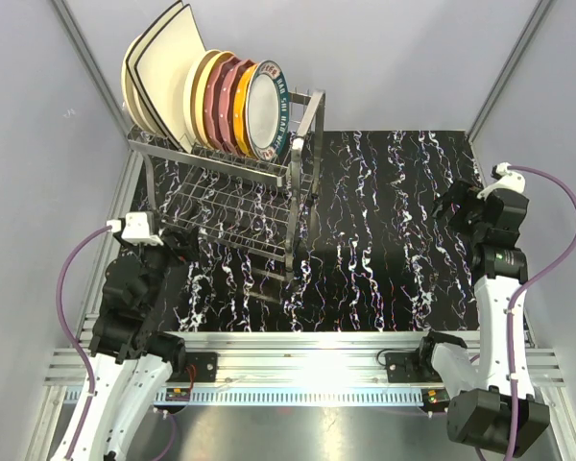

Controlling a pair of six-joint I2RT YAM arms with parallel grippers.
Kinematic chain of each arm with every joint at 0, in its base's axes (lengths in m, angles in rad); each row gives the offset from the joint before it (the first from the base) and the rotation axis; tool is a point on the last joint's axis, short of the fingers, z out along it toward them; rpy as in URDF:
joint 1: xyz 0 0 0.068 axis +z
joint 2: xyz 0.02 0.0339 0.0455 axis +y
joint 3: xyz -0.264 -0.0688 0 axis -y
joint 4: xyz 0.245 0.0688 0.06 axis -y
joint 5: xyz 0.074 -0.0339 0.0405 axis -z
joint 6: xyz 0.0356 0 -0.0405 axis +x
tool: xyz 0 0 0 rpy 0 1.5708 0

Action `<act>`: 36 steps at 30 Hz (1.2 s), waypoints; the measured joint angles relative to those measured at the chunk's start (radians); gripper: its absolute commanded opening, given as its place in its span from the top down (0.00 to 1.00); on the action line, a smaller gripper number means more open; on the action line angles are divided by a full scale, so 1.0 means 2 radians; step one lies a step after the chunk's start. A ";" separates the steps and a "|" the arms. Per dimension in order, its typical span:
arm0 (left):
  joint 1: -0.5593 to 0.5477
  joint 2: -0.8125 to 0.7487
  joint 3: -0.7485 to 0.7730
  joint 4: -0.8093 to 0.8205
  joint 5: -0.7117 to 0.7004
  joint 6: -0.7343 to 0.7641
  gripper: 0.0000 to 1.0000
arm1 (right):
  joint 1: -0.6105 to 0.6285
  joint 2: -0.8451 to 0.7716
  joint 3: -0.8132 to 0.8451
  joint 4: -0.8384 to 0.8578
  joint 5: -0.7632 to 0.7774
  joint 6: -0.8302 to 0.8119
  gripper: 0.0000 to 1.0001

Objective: Unload the plates from the dish rack
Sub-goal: Grab a plate with the left arm

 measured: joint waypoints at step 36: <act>-0.024 0.258 0.475 -0.262 0.099 -0.192 0.11 | 0.002 0.009 0.006 -0.087 -0.417 -0.278 0.00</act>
